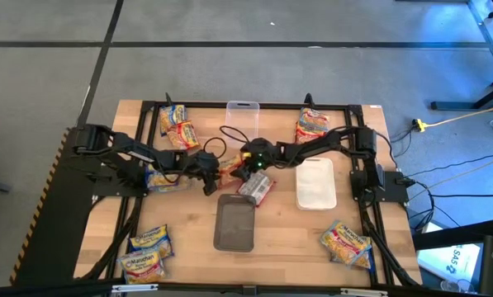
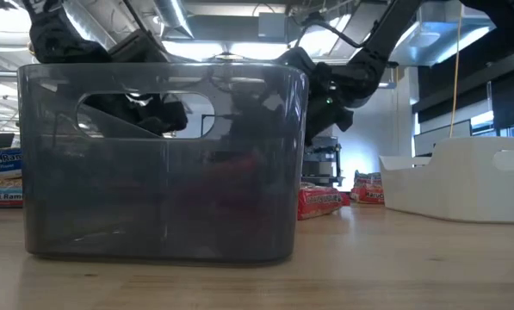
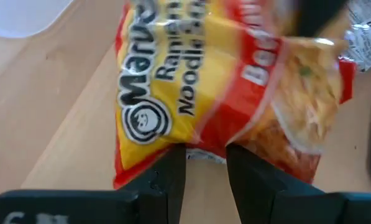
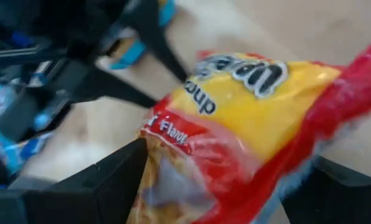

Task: Sort Maruchan noodles
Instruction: Put the red noodle pack into the gray bin

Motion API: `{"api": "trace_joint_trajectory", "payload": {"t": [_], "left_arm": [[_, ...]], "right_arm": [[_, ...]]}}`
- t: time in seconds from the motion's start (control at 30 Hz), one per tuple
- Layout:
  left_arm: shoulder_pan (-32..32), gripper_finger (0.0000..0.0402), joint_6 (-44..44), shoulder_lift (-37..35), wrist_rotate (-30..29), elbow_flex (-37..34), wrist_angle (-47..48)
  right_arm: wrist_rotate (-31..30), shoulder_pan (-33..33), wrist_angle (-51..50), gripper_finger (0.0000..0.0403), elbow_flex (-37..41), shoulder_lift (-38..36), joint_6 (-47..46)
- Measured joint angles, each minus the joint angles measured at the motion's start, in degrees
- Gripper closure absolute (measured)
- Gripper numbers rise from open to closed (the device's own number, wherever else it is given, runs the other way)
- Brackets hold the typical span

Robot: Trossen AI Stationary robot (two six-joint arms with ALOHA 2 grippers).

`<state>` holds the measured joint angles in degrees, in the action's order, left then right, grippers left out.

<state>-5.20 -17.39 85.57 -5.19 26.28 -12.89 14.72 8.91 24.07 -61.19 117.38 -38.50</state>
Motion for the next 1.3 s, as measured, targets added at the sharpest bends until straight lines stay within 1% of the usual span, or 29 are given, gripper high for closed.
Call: {"api": "trace_joint_trajectory", "payload": {"t": [0.2,0.33,0.4,0.5,0.6,0.73,0.83,0.93,1.03,1.1,1.2,1.3], "left_arm": [[-0.04,0.0292,1.58,-0.58,-2.84,0.02,-2.62],[-0.04,0.0292,1.72,-1.88,-3.30,0.01,-2.34],[-0.04,0.0292,2.55,-2.53,-3.48,0.00,-2.08],[-0.05,0.0292,2.98,-4.47,-3.70,0.01,-0.55],[0.01,0.0292,4.13,-7.56,-4.22,0.04,2.49],[-0.04,0.0292,5.80,-14.54,-4.39,0.15,7.52],[-0.02,0.0292,5.82,-20.49,-4.12,0.22,10.29],[-0.03,0.0292,5.90,-25.30,-3.17,0.24,11.29],[-0.04,0.0291,5.65,-29.43,-3.01,0.24,11.22],[-0.04,0.0289,5.55,-31.91,-1.87,0.24,11.38],[-0.04,0.0272,6.36,-34.36,1.36,1.66,11.13],[-0.02,0.0241,7.08,-34.92,4.07,3.35,7.65]], "right_arm": [[4.75,0.07,5.46,0.0100,0.02,-0.02,2.74],[4.63,0.11,5.54,0.0102,0.02,-0.11,2.76],[4.61,0.11,4.70,0.0114,0.02,-0.13,2.85],[5.31,0.11,4.06,0.0156,0.02,-0.13,4.49],[7.37,0.10,4.08,0.0211,0.02,-0.66,7.18],[7.19,0.09,1.63,0.0279,0.00,-3.33,11.61],[5.73,0.07,-1.67,0.0307,-0.02,-5.92,15.56],[5.36,0.07,-4.30,0.0307,0.00,-9.05,18.82],[5.34,0.07,-9.05,0.0291,-0.09,-12.31,21.34],[5.25,-0.46,-12.31,0.0285,-0.09,-14.07,23.01],[3.81,-1.52,-15.07,0.0291,-0.07,-16.29,25.78],[3.36,-2.49,-14.90,0.0303,-0.07,-17.03,28.05]]}}
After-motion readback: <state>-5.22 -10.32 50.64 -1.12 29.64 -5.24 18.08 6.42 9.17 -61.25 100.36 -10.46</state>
